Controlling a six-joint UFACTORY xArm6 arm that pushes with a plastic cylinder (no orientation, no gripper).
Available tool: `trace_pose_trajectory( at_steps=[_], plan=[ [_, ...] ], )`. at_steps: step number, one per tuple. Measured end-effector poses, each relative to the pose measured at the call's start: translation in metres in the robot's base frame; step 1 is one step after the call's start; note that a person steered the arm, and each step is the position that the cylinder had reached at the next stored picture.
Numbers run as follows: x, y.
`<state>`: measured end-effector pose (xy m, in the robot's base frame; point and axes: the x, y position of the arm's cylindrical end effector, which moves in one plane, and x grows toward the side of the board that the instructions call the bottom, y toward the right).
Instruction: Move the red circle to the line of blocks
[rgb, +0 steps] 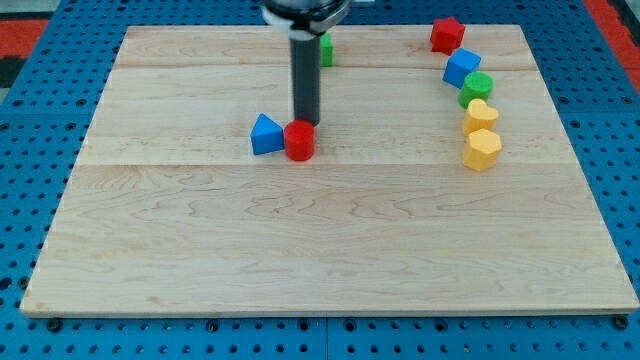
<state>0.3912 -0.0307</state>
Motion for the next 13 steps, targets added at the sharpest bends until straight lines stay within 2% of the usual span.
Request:
trace_pose_trajectory(
  at_steps=[1,2,3,4,6,7,9,10,13],
  plan=[
    [0.044,0.026],
    [0.032,0.011],
    [0.023,-0.044],
    [0.054,-0.065],
    [0.090,0.066],
    [0.112,0.040],
    [0.088,0.119],
    [0.088,0.137],
    [0.086,0.148]
  ],
)
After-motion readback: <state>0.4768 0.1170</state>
